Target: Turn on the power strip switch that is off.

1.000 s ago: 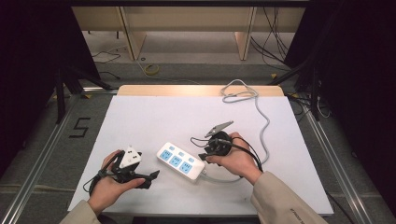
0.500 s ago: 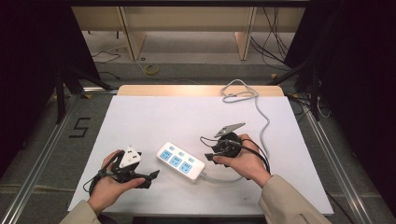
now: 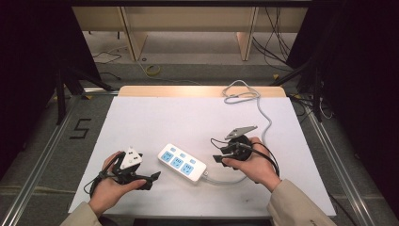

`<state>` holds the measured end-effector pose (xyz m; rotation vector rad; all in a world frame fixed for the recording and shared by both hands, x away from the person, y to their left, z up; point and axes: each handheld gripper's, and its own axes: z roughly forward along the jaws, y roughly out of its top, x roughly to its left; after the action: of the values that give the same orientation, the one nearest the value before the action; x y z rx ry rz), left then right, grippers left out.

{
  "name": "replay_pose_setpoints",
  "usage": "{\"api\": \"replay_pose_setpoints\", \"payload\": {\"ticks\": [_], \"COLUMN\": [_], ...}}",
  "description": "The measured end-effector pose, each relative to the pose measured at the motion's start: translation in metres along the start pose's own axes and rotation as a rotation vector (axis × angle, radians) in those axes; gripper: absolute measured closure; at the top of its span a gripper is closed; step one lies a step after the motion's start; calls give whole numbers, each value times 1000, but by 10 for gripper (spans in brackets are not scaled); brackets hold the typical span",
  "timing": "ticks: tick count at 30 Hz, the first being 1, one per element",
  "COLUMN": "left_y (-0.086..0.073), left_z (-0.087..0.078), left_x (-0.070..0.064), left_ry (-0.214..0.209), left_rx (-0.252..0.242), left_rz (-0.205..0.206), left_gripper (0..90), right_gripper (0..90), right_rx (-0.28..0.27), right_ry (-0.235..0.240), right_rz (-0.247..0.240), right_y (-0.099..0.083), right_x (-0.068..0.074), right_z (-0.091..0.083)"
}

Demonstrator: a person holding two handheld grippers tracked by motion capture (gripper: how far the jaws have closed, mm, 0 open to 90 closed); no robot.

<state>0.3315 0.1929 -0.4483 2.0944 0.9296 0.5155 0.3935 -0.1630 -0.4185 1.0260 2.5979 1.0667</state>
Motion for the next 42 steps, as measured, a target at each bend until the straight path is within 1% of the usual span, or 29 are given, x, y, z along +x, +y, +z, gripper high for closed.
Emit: {"api": "replay_pose_setpoints", "payload": {"ticks": [11, 14, 17, 20, 26, 29, 33, 38, 42], "left_y": [0, 0, 0, 0, -1, -1, -1, -1, -1], "left_z": [0, 0, 0, 0, 0, 0, 0, 0, 0], "left_x": [0, 0, 0, 1, 1, 1, 1, 1, 2], "left_ry": [2, 2, 2, 3, 5, 4, 5, 6, 7], "left_rx": [1, 2, 3, 4, 5, 7, 7, 8, 4], "left_rz": [-3, 0, 1, 0, -3, -4, -4, -4, -8], "left_gripper": [91, 92, 92, 92, 92, 92, 92, 92, 92], "right_gripper": [531, 520, 515, 505, 480, 463, 449, 418, 398], "right_rx": [-20, -28, -49, -54, -67, -78, -93, -118, -127], "right_ry": [-18, -21, -18, -14, -16, -26, -26, -37, -46], "right_rz": [18, 18, 9, 5, -6, -3, 14, 25, 28], "right_y": [-11, -13, -17, -21, -31, -37, -46, -55, -63], "right_x": [-8, -10, -11, -12, -16, -20, -25, -30, -34], "right_z": [-12, -16, -19, -21, -27, -31, -36, -43, -47]}}
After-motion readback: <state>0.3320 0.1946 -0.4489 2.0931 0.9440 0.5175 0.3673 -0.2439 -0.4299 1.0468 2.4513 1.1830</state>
